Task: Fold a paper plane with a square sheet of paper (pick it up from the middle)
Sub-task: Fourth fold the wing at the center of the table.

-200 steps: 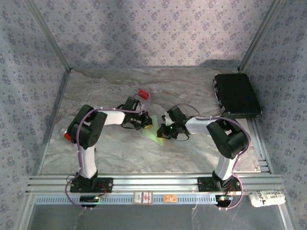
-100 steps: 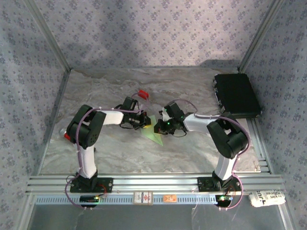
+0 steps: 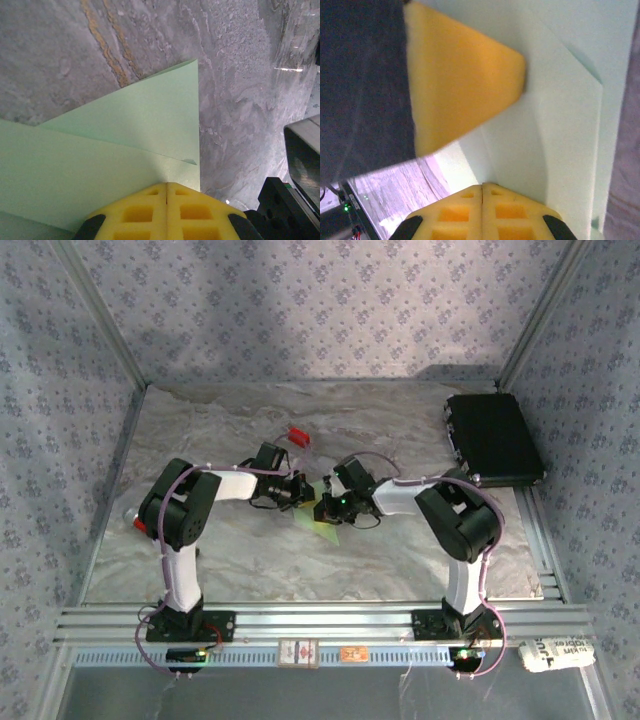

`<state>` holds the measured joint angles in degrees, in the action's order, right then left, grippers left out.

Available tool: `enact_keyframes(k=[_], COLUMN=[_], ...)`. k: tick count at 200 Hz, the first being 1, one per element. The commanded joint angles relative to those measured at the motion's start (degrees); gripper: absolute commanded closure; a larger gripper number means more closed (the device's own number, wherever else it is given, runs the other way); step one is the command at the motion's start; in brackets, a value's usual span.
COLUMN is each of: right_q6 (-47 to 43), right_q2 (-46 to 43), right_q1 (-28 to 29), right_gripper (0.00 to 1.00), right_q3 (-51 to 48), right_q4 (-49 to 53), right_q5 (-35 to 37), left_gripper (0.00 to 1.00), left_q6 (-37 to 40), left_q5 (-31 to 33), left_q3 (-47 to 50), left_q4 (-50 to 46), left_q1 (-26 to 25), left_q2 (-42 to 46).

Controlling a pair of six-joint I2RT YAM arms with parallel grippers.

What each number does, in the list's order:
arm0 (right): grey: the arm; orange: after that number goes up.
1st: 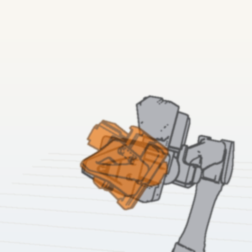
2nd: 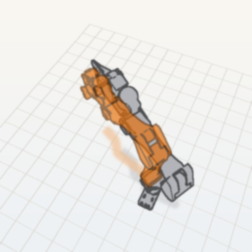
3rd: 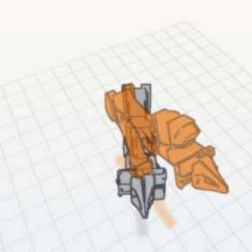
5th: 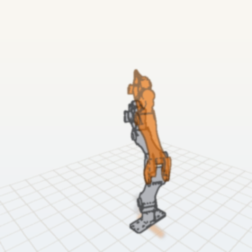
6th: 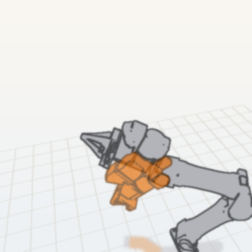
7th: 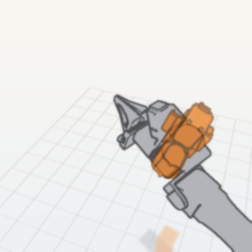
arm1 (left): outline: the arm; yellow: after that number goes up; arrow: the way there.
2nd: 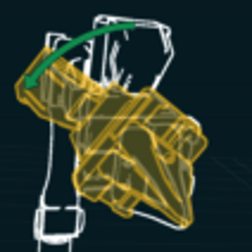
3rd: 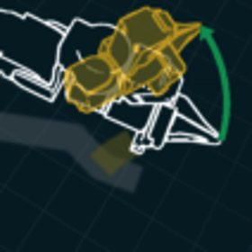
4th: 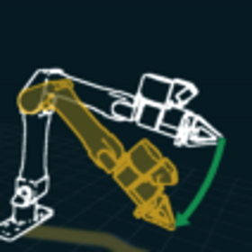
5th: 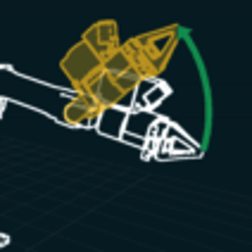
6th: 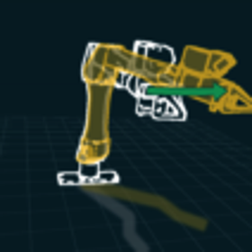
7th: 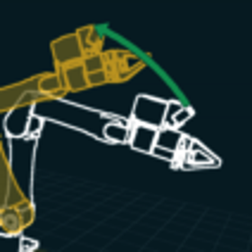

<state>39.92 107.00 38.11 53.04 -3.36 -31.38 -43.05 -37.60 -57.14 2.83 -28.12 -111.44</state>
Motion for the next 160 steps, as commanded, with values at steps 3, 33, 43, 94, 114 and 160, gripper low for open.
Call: enact_keyframes(k=[3,33,43,94,114,160], right_q6=[1.52,0.95,1.12,1.30,1.15,0.55], right_q2=[-2.18,-4.44,-5.26,-8.95,-10.28,-13.67], right_q1=[-0.32,-0.62,-0.65,-0.24,-0.23,-0.36], right_gripper=[1.00,0.99,0.99,0.99,0.99,0.99], right_q3=[-4.88,-8.77,-10.52,-16.81,-18.35,-22.03], right_q4=[2.55,2.46,1.90,1.16,1.62,2.71], right_q5=[-1.49,-1.89,-2.28,-2.16,-1.89,-2.29], left_gripper=[0.98,0.98,0.98,0.98,0.98,0.98], left_q6=[1.49,1.48,1.42,1.15,1.01,0.85], left_q5=[2.93,2.91,2.98,3.04,3.15,3.15], left_q3=[1.38,1.45,1.52,1.42,1.42,1.51], left_q4=[-3.30,-3.45,-3.45,-3.36,-3.38,-3.29], left_q1=[0.70,0.88,0.98,1.03,0.96,0.96], left_q2=[-2.13,-2.17,-2.15,-2.20,-2.03,-1.94])
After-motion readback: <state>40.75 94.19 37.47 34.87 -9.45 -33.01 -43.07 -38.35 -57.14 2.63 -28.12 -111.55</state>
